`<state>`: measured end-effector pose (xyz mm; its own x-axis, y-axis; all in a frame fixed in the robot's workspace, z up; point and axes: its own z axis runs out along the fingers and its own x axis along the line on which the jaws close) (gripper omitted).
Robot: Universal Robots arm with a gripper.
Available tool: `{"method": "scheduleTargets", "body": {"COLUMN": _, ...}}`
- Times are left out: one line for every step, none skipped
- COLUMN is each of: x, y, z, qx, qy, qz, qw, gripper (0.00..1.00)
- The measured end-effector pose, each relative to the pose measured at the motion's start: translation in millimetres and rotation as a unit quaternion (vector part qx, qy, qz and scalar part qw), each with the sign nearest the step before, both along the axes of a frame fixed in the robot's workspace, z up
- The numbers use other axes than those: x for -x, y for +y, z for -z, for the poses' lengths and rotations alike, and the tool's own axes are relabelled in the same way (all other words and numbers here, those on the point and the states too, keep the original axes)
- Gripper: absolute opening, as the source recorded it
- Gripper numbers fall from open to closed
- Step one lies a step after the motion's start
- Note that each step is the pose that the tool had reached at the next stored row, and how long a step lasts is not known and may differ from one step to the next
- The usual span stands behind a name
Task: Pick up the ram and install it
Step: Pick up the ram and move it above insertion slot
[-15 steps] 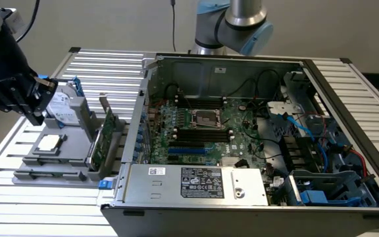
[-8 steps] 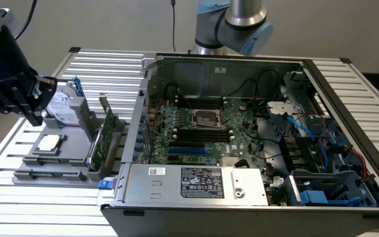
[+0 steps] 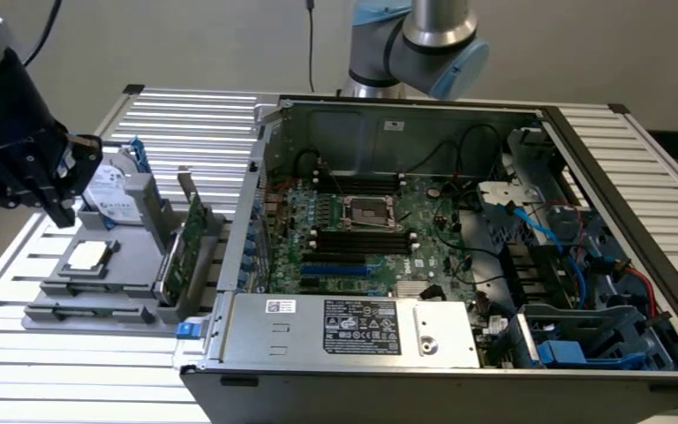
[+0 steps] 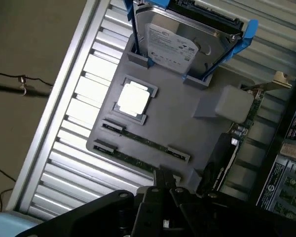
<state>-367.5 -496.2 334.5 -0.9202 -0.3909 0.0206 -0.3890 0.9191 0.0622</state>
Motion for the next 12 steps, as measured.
{"method": "scheduleTargets", "body": {"x": 0.1, "y": 0.1, "z": 0.3, "qx": 0.0002, "qy": 0.0001, "qz": -0.009, "qw": 1.0000, "gripper": 0.11}}
{"method": "scheduleTargets", "body": {"x": 0.1, "y": 0.1, "z": 0.7, "qx": 0.0003, "qy": 0.0001, "qz": -0.018, "qw": 0.9998, "gripper": 0.11}}
{"method": "scheduleTargets", "body": {"x": 0.1, "y": 0.0, "z": 1.2, "qx": 0.0003, "qy": 0.0000, "qz": -0.027, "qw": 0.9996, "gripper": 0.11}}
{"method": "scheduleTargets", "body": {"x": 0.1, "y": 0.0, "z": 1.7, "qx": 0.0004, "qy": 0.0000, "qz": -0.037, "qw": 0.9993, "gripper": 0.11}}
{"method": "scheduleTargets", "body": {"x": 0.1, "y": 0.0, "z": 2.1, "qx": 0.0006, "qy": 0.0001, "qz": -0.046, "qw": 0.9990, "gripper": 0.11}}
{"method": "scheduleTargets", "body": {"x": 0.1, "y": 0.0, "z": 2.5, "qx": 0.0006, "qy": 0.0000, "qz": -0.055, "qw": 0.9985, "gripper": 0.11}}
{"method": "scheduleTargets", "body": {"x": 0.1, "y": 0.0, "z": 3.0, "qx": 0.0006, "qy": 0.0000, "qz": -0.064, "qw": 0.9980, "gripper": 0.11}}
{"method": "scheduleTargets", "body": {"x": 0.1, "y": 0.0, "z": 3.5, "qx": 0.0007, "qy": 0.0001, "qz": -0.073, "qw": 0.9974, "gripper": 0.11}}
{"method": "scheduleTargets", "body": {"x": 0.1, "y": 0.0, "z": 4.0, "qx": 0.0008, "qy": 0.0000, "qz": -0.082, "qw": 0.9967, "gripper": 0.11}}
{"method": "scheduleTargets", "body": {"x": 0.1, "y": 0.0, "z": 4.4, "qx": 0.0009, "qy": 0.0000, "qz": -0.091, "qw": 0.9959, "gripper": 0.11}}
{"method": "scheduleTargets", "body": {"x": 0.1, "y": 0.0, "z": 5.0, "qx": 0.0009, "qy": 0.0000, "qz": -0.100, "qw": 0.9950, "gripper": 0.11}}
{"method": "scheduleTargets", "body": {"x": 0.1, "y": 0.0, "z": 5.5, "qx": 0.0009, "qy": 0.0000, "qz": -0.109, "qw": 0.9940, "gripper": 0.11}}
